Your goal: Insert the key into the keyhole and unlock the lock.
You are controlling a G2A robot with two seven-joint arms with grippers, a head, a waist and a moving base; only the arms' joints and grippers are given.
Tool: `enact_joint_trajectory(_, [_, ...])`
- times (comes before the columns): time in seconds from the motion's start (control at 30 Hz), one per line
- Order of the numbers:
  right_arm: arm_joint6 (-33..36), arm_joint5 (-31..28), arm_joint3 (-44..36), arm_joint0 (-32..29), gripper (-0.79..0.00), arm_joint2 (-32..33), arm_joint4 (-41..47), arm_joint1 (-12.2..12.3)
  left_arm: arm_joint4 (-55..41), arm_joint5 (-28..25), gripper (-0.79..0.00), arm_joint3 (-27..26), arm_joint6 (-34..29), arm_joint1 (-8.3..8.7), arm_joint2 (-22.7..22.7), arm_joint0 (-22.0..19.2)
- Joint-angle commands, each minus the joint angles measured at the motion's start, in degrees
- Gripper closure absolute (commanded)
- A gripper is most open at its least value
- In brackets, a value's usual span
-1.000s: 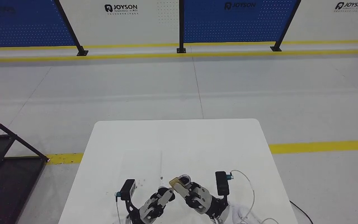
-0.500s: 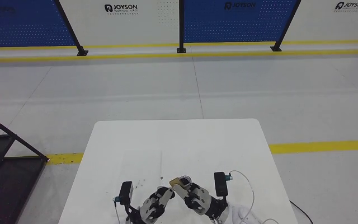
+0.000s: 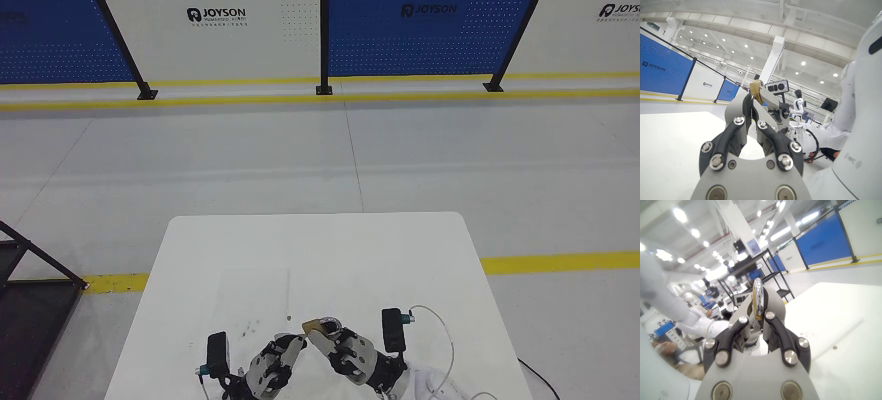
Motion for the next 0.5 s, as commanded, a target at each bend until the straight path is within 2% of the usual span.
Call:
enact_joint_trajectory(0.0, [0.27, 0.24, -0.05, 0.05, 0.000, -0.07, 0.01, 0.03, 1.08, 1.04, 0.000, 0.36, 0.70, -0.09, 0.07, -0.04])
enact_joint_trajectory(0.27, [1.42, 1.14, -0.07, 0.20, 0.000, -0.43, -0.26, 0.17, 4.61, 5.26, 0.000, 1.16, 2.20, -0.43, 0.39, -0.34])
enact_joint_trajectory(0.47, [1.85, 1.30, -0.13, 0.30, 0.000, -0.52, 0.00, 0.29, 8.12, 11.83, 0.000, 1.62, 3.88, -0.76, 0.29, -0.71])
